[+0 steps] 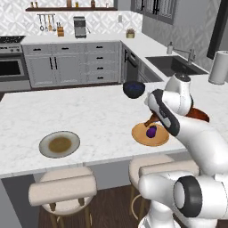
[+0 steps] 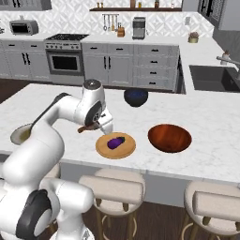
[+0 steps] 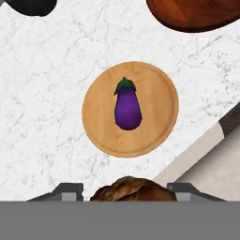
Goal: Pick the chicken drumstick and eggplant from their plates and place them in the bowl. Then put the bowl in the fridge.
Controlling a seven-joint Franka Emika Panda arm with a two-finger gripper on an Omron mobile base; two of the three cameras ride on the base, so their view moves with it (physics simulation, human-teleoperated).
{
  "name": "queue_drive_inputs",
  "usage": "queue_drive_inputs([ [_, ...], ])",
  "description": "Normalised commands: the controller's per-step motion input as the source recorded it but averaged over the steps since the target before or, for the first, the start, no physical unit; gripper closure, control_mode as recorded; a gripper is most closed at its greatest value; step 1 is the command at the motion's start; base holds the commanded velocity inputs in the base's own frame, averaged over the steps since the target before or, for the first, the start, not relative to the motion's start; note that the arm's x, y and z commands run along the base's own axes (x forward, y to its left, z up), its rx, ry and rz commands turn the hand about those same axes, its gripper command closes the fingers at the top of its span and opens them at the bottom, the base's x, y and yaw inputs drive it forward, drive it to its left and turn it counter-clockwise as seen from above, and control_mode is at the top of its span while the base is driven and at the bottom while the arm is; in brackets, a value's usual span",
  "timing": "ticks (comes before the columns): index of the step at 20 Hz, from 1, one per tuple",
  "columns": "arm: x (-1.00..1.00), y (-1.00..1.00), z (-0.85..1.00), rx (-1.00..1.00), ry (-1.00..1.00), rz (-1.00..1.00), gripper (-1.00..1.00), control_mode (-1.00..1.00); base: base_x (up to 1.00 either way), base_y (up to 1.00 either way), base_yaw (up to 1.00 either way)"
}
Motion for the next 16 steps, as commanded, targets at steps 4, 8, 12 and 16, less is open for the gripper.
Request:
queue_drive_inputs([
  [4,0.07,-1.0,0.0,-0.02,0.12,0.0,1.0,-1.0,0.0,0.0,0.0],
  [8,0.12,-1.0,0.0,0.02,-0.03,0.0,1.0,-1.0,0.0,0.0,0.0],
  [12,0.45,-1.0,0.0,0.0,0.01,0.0,1.0,-1.0,0.0,0.0,0.0],
  [16,0.64,-1.0,-0.03,0.0,0.11,-0.1,1.0,-1.0,0.0,0.0,0.0],
])
